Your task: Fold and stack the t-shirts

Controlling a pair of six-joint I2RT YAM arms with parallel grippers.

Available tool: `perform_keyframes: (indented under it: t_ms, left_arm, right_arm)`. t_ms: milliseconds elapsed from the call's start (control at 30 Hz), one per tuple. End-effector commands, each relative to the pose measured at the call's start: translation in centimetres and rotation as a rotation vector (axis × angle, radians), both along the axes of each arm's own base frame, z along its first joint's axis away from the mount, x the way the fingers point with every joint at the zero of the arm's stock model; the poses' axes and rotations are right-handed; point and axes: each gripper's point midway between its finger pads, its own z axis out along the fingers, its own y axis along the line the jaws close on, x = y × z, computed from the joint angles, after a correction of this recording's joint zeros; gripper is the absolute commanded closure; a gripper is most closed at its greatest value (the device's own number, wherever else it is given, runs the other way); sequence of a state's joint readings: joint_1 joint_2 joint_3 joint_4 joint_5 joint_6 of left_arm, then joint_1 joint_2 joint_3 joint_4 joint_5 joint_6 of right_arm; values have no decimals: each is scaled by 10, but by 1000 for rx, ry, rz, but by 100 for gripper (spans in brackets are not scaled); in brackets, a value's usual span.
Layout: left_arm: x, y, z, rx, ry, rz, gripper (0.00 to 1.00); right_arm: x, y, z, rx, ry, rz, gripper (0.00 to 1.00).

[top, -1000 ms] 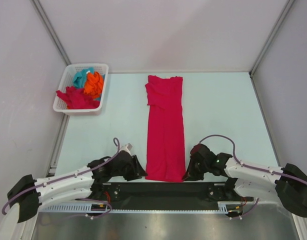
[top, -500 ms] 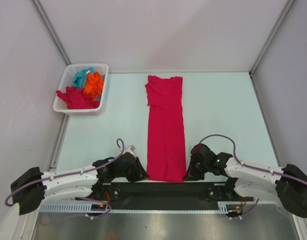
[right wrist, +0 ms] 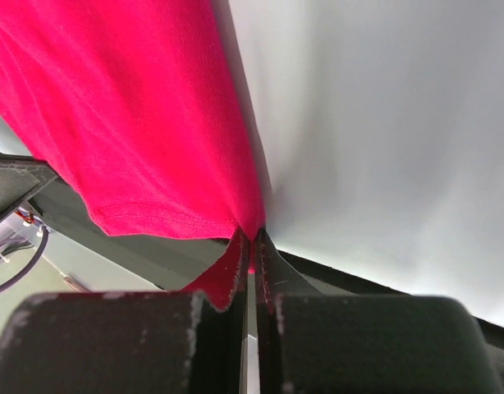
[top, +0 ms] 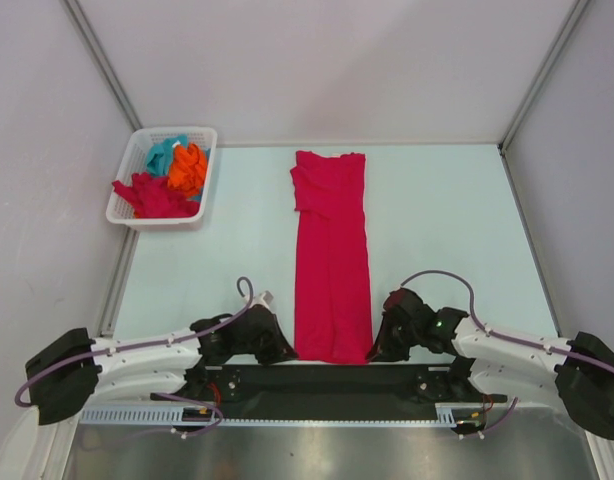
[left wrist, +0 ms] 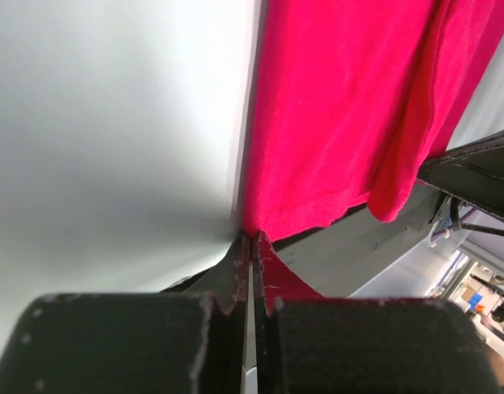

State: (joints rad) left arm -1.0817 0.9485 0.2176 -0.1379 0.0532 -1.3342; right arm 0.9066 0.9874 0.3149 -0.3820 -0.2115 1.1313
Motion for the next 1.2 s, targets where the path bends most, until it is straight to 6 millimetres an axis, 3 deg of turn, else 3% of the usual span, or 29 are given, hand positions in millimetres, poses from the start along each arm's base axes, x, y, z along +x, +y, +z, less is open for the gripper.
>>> perform_keyframes:
  t_ms: [0,233,433,467,533,567,767,933,967,1167]
  left_arm:
    - [4,5,11,13,-41,8,100]
    - [10,-4,27,15,-87,-28,100]
    - [45,-8,69,63,-271,-10,100]
    - [56,-11,87,62,-331,-25,100]
    - [70,-7,96,110,-388,-19,100]
    - [84,-5,106,125,-435,-18,100]
    - [139,1,130,135,-550,26,100]
    - [175,3,143,170,-623,41,100]
    - [181,2,147,167,-633,47,100]
    - [221,5,149,192,-672,76,100]
  right_arm:
    - [-4,-22,-18,-98,2,-30,100]
    - [11,-5,4,-37,-47,-32,100]
    - [37,2,33,-8,-130,-25,100]
    - [49,2,43,5,-166,-28,100]
    - [61,2,53,20,-190,-20,100]
    - [79,2,67,39,-223,-51,100]
    - [142,2,110,64,-381,-31,100]
    - [188,1,120,75,-442,-21,100]
    - [194,1,113,69,-422,-19,100]
    - [238,2,117,94,-449,-2,100]
